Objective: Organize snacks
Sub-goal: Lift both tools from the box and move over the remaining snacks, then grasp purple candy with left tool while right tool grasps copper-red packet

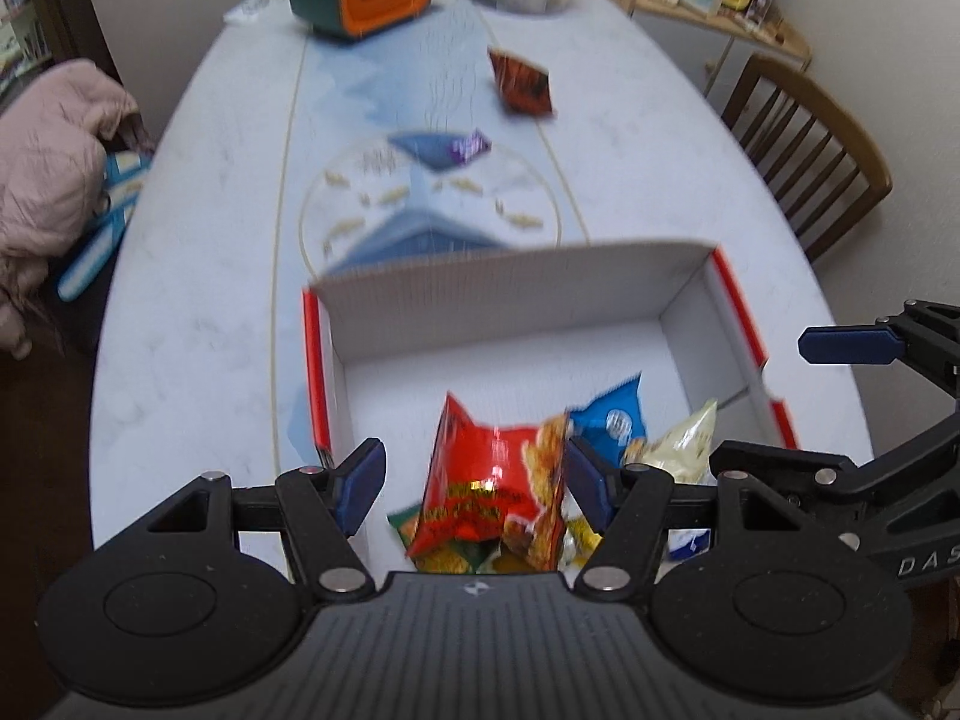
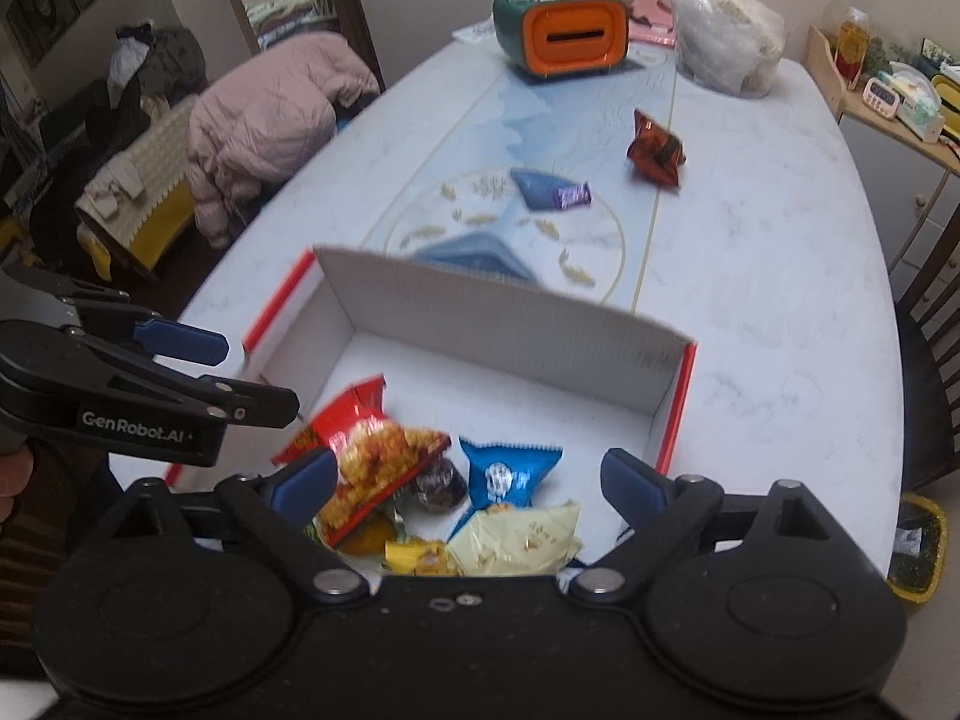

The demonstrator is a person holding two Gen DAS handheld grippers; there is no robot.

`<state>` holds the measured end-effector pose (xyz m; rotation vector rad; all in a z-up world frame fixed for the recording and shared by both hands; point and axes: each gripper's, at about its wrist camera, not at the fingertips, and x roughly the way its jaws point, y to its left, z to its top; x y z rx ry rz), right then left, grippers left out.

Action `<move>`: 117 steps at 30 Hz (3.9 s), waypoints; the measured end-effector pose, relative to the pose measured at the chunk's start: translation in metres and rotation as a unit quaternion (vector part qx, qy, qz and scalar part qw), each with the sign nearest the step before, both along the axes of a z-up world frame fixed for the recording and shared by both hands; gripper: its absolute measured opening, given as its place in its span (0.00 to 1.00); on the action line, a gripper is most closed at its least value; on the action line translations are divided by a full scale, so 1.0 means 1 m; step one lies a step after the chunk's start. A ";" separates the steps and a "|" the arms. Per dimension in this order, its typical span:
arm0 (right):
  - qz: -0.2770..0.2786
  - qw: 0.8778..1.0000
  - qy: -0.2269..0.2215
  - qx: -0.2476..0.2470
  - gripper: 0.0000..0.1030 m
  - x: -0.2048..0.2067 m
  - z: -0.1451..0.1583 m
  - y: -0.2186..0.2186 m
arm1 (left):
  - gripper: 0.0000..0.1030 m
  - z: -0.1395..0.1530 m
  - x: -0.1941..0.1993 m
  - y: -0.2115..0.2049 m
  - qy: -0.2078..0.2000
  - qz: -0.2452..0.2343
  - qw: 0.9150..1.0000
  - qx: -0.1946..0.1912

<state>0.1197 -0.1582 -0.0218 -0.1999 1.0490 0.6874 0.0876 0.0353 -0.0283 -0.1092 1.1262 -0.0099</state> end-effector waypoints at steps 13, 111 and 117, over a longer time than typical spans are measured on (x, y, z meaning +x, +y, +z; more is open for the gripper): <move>0.005 0.997 -0.060 0.047 0.98 0.038 0.058 0.000 | 0.68 0.058 0.028 0.008 -0.063 0.007 0.998 0.031; -0.101 0.993 0.066 -0.016 0.45 0.396 -0.137 0.065 | 0.19 -0.140 0.358 0.003 0.077 -0.028 0.996 0.029; -0.099 0.993 0.066 -0.012 0.44 0.380 -0.123 0.051 | 0.19 -0.118 0.346 0.014 0.067 -0.002 0.998 0.022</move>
